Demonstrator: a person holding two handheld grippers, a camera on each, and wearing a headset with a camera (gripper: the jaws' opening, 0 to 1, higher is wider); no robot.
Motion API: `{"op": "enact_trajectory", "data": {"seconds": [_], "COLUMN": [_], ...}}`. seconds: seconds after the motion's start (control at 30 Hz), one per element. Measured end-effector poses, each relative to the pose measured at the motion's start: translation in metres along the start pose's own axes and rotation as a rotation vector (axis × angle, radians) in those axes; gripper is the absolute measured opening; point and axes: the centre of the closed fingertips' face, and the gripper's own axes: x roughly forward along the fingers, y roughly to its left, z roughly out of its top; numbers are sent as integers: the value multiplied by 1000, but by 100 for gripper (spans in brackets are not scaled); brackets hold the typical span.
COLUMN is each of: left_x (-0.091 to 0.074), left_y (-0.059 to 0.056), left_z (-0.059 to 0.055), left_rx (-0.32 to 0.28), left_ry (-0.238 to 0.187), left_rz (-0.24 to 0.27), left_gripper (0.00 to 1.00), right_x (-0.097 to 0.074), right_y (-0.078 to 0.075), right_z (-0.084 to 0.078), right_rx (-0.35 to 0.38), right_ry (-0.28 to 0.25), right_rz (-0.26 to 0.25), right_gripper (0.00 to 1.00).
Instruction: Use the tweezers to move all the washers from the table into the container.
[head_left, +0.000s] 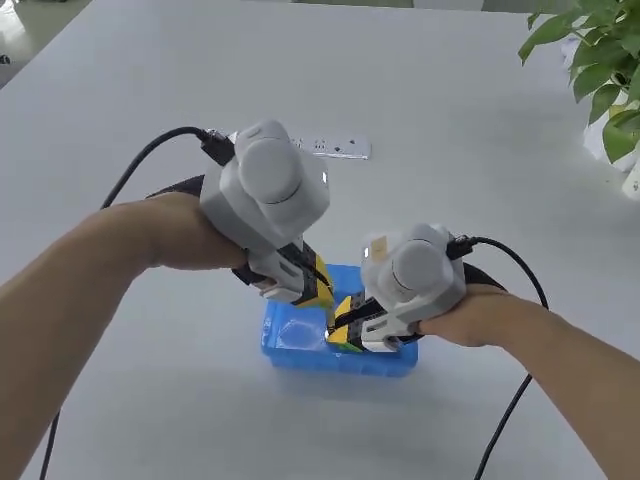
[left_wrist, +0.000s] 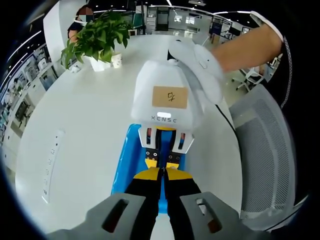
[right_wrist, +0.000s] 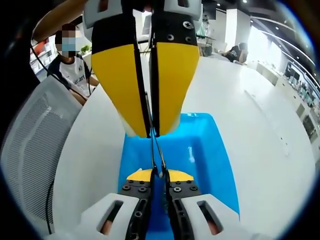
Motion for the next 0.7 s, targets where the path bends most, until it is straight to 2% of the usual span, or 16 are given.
{"op": "enact_trajectory", "data": {"seconds": [0.4, 0.7], "left_x": [2, -2], "left_y": [-2, -3], "left_z": [-3, 1], "left_rx": [-3, 2], "left_ry": [4, -8], "left_rz": [-10, -1], "left_gripper": [6, 6], "right_x": [3, -2], "right_y": [2, 1], "right_z": [-2, 0], "right_rx": [-2, -1], "right_ry": [7, -3], "right_rz": [11, -2], "right_gripper": [10, 11]}}
